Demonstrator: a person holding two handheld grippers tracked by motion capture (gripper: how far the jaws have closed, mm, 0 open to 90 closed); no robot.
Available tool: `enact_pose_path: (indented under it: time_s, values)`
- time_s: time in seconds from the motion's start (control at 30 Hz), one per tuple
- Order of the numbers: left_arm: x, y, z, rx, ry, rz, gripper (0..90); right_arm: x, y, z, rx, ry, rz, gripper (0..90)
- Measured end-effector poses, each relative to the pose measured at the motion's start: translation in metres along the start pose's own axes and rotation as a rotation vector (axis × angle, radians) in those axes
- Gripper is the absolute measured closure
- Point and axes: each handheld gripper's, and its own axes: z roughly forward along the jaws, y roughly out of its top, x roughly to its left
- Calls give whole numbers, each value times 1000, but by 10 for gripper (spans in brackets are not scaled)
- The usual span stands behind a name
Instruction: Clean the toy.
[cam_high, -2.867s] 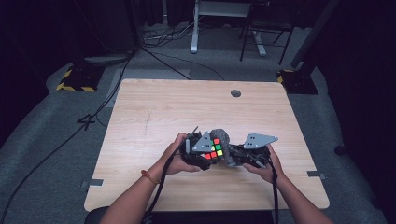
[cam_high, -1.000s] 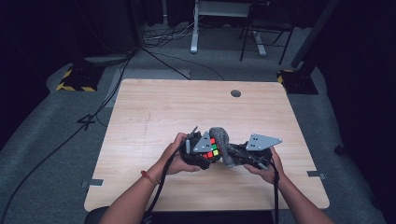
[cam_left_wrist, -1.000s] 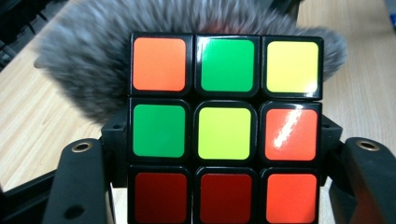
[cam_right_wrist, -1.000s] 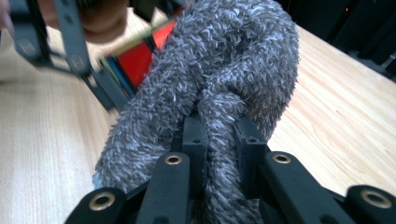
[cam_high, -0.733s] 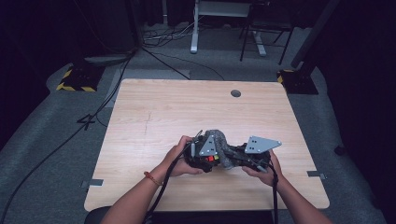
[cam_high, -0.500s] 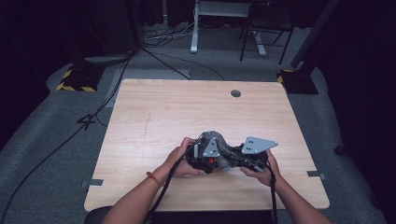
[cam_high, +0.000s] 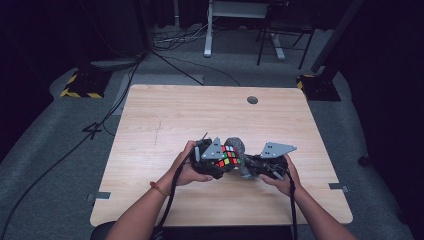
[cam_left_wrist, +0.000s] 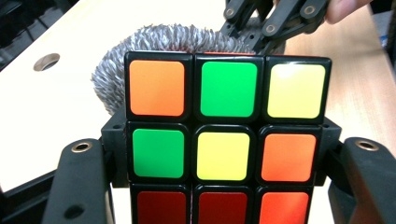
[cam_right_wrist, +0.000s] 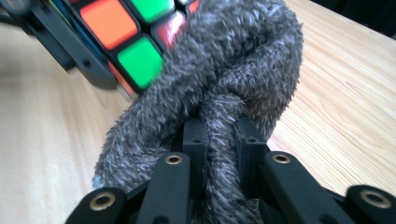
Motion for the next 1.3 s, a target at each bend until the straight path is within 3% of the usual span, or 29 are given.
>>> enact_pose_path:
  time_s: [0.33,0.57,0.67,0.8,1.0,1.17,1.23,1.3]
  values:
    - [-4,-2,5,22,-17,17,328,5,5,-11,-103,69,13,782]
    - [-7,-2,11,44,-27,31,328,6,7,-14,-126,80,6,783]
    - [-6,-2,11,32,-38,9,328,7,8,-15,-130,68,-3,783]
    - [-8,-2,14,48,-27,12,328,9,9,-15,-122,57,-16,783]
    - [-4,4,5,-24,-6,-11,330,3,6,-13,-117,74,18,780]
    - [0,4,-4,-48,7,-17,331,4,3,-4,-43,79,-6,779]
    - [3,3,-7,-67,-12,-35,330,6,2,-2,-27,73,-19,776]
    - [4,2,-8,-57,-21,-24,330,6,3,-3,-41,79,-12,775]
